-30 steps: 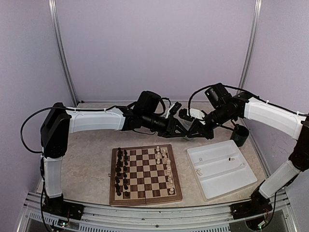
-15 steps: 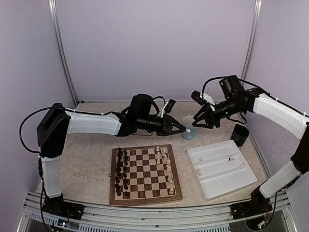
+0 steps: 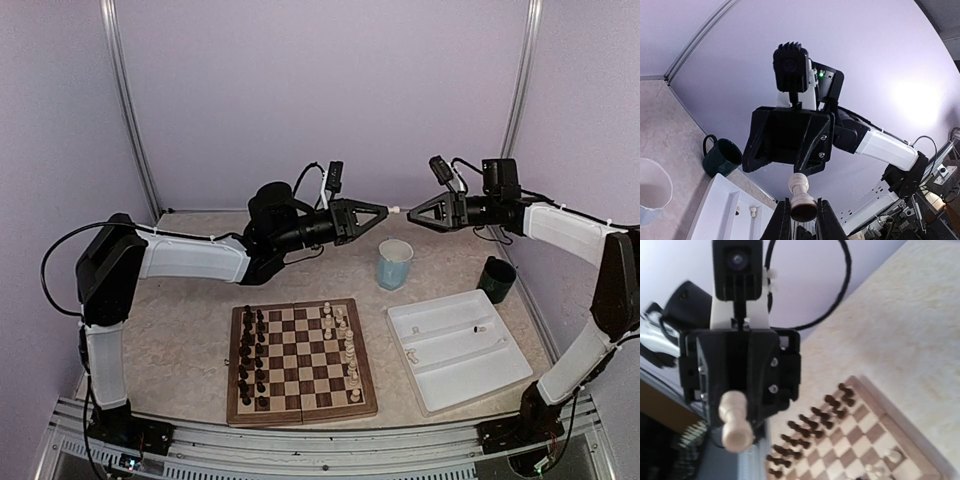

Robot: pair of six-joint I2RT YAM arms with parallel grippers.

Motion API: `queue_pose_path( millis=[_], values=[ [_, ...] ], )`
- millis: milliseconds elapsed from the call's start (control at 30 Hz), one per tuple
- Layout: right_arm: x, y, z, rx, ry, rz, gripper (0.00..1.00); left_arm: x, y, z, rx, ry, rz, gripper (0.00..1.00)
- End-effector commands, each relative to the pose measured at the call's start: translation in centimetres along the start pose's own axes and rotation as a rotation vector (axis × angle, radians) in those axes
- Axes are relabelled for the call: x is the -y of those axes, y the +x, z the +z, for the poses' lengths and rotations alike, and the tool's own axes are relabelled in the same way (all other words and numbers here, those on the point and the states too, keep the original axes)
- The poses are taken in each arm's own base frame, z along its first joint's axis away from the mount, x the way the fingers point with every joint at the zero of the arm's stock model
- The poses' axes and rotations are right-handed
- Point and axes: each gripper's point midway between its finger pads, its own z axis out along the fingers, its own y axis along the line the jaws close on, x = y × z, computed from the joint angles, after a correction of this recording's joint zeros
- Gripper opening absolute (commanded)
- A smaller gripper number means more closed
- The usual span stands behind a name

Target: Set up the chess pieces on the board

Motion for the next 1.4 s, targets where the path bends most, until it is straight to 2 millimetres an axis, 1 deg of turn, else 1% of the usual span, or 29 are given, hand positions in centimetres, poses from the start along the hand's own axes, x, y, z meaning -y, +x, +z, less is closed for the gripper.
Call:
queue_pose_path(
  millis=[0, 100, 233, 467, 533, 667, 767, 867, 1033, 1133, 1200, 1233, 1300, 1367],
  values=[
    [-2.3, -0.6, 1.2, -0.021, -0.135, 0.023, 0.46, 1.0, -1.2, 1.1, 0.066, 0.062, -0.001, 0.15],
    [-3.1, -0.3, 2.2, -0.041, -0.171, 0.016, 0.46, 0.6, -0.7, 1.4, 0.062, 0.064, -0.014, 0.15],
    [-3.9, -0.3, 2.6, -0.050, -0.193, 0.001, 0.45, 0.4, -0.4, 1.5, 0.054, 0.065, -0.018, 0.14],
    [-4.0, -0.2, 2.5, -0.047, -0.203, 0.003, 0.29, 0.3, -0.4, 1.7, 0.052, 0.069, -0.022, 0.14],
    [-4.0, -0.3, 2.5, -0.046, -0.203, 0.001, 0.26, 0.3, -0.3, 1.9, 0.048, 0.071, -0.024, 0.14],
    [-3.7, -0.5, 2.5, -0.039, -0.194, 0.001, 0.24, 0.3, 0.0, 2.0, 0.041, 0.074, -0.026, 0.14],
    [-3.3, -0.8, 2.3, -0.032, -0.185, 0.009, 0.28, 0.3, 0.1, 2.0, 0.038, 0.075, -0.023, 0.14],
    [-3.1, -0.9, 2.2, -0.028, -0.180, 0.015, 0.28, 0.4, 0.1, 2.0, 0.037, 0.074, -0.020, 0.14],
    [-2.7, -0.9, 2.3, -0.023, -0.170, 0.016, 0.18, 0.3, 0.2, 2.0, 0.034, 0.072, -0.022, 0.14],
    [-2.2, -1.0, 2.2, -0.015, -0.148, 0.009, 0.14, 0.2, 0.3, 2.1, 0.031, 0.073, -0.026, 0.14],
    [-1.8, -1.2, 2.0, -0.010, -0.132, 0.007, 0.14, 0.2, 0.4, 2.1, 0.031, 0.073, -0.026, 0.14],
    [-1.7, -1.3, 2.0, -0.008, -0.128, 0.010, 0.16, 0.2, 0.4, 2.1, 0.030, 0.073, -0.026, 0.14],
    [-1.4, -1.4, 1.8, -0.003, -0.121, 0.016, 0.25, 0.2, 0.4, 2.1, 0.030, 0.076, -0.024, 0.14],
    [-1.3, -1.5, 1.8, -0.002, -0.119, 0.018, 0.27, 0.2, 0.4, 2.1, 0.031, 0.075, -0.026, 0.14]
  ],
)
